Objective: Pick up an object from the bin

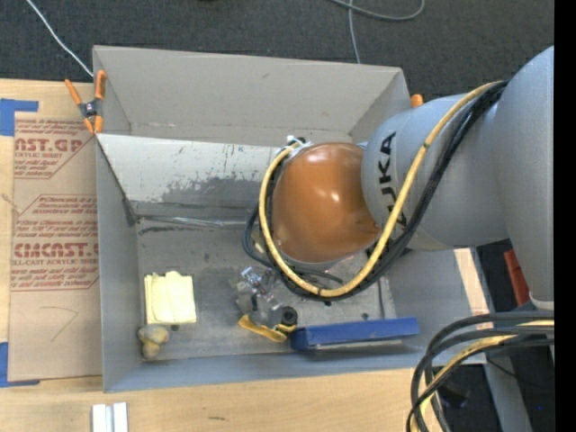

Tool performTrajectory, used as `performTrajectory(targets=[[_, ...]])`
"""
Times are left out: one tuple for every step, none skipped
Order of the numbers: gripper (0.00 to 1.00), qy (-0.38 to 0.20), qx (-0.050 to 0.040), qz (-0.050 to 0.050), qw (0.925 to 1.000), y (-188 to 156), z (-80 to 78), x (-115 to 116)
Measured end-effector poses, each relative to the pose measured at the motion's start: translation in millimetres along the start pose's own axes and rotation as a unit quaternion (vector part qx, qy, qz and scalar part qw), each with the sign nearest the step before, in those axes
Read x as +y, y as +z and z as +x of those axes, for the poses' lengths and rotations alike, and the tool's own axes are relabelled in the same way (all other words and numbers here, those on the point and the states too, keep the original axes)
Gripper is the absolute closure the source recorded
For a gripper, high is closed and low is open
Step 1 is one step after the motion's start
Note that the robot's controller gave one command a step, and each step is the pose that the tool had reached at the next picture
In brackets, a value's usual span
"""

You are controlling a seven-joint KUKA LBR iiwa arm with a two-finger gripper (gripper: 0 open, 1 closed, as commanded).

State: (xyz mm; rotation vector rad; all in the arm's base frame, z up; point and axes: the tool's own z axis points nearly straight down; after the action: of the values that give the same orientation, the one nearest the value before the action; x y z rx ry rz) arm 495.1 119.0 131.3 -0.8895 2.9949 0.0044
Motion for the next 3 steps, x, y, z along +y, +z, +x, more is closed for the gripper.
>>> performTrajectory(targets=[[0.00, -0.001, 0.0012, -0.001, 1.0000, 1.1, 0.6, 1.0], [0.00, 0.000, 0.0012, -0.001, 1.0000, 1.1, 0.6, 1.0], [0.00, -0.002, 0.0009, -0.001, 1.0000, 1.2, 0.7, 1.0]])
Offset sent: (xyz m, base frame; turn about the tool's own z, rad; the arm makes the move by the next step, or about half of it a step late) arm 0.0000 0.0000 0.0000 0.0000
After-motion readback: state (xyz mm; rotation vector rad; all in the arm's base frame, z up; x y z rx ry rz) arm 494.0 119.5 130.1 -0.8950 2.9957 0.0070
